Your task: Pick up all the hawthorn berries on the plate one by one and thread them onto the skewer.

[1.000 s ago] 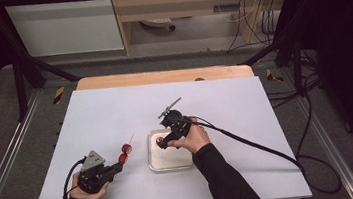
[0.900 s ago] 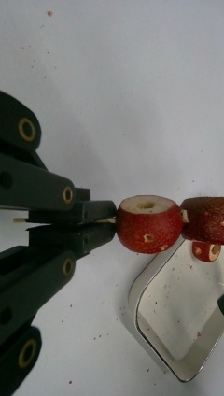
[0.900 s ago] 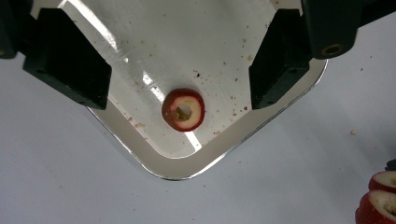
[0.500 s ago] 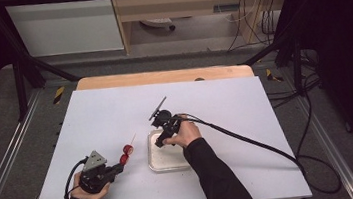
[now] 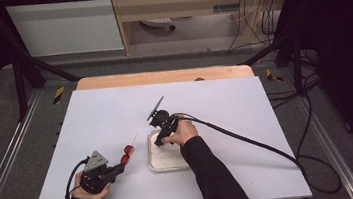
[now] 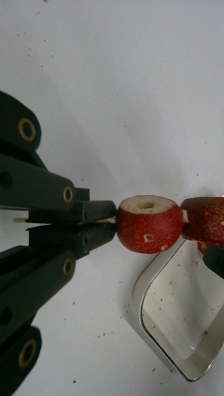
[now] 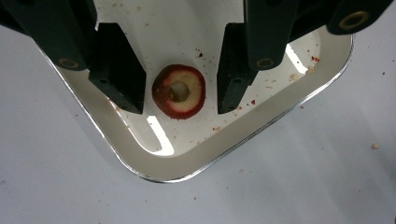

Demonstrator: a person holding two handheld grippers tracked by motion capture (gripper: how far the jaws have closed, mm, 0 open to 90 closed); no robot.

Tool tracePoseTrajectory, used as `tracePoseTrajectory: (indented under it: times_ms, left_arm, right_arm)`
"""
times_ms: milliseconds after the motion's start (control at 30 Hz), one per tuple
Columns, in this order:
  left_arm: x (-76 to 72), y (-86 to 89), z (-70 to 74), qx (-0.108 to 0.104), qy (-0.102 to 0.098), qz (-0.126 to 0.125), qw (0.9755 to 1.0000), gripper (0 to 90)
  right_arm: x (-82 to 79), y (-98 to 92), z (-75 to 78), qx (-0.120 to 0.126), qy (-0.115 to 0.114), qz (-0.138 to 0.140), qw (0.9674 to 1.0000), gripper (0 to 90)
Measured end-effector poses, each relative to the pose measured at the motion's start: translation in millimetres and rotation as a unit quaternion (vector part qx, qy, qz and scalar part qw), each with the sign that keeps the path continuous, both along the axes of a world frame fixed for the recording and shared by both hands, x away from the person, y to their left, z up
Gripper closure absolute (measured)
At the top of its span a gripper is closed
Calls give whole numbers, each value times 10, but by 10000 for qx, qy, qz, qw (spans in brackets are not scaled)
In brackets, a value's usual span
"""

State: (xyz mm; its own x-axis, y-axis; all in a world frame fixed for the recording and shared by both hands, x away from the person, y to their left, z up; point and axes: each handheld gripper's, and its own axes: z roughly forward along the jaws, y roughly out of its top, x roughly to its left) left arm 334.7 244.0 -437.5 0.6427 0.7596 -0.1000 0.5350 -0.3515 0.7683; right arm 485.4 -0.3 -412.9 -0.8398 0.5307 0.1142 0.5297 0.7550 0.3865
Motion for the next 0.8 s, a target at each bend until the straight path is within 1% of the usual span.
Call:
tracePoseTrajectory:
  times_ms: [200,233,267,300,500,633,800]
  left_arm:
    - [-2,-8,0,21,1,-19,10000,881]
    - [-1,-9,-1,20,0,-23,10000,881]
    - [-1,-9,-1,22,-3,-21,10000,881]
    - [-1,-8,-1,20,-1,-18,10000,881]
    - [-3,-10,-1,24,-8,-21,10000,881]
    - [-7,-12,1,21,-20,-17,10000,881]
    - [-19,-20,11,12,-51,-25,10000,881]
  right_arm:
    - [11,8,-16,-55,24,7,10000,576]
    - [8,13,-19,-56,45,-28,10000,583]
    - [15,9,-26,-64,21,24,10000,595]
    - [12,12,-29,-82,31,8,10000,609]
    - [10,13,-32,-92,19,7,10000,618]
    - [-2,6,-3,20,14,-64,10000,621]
    - [-44,-35,111,195,-13,-221,9996,622]
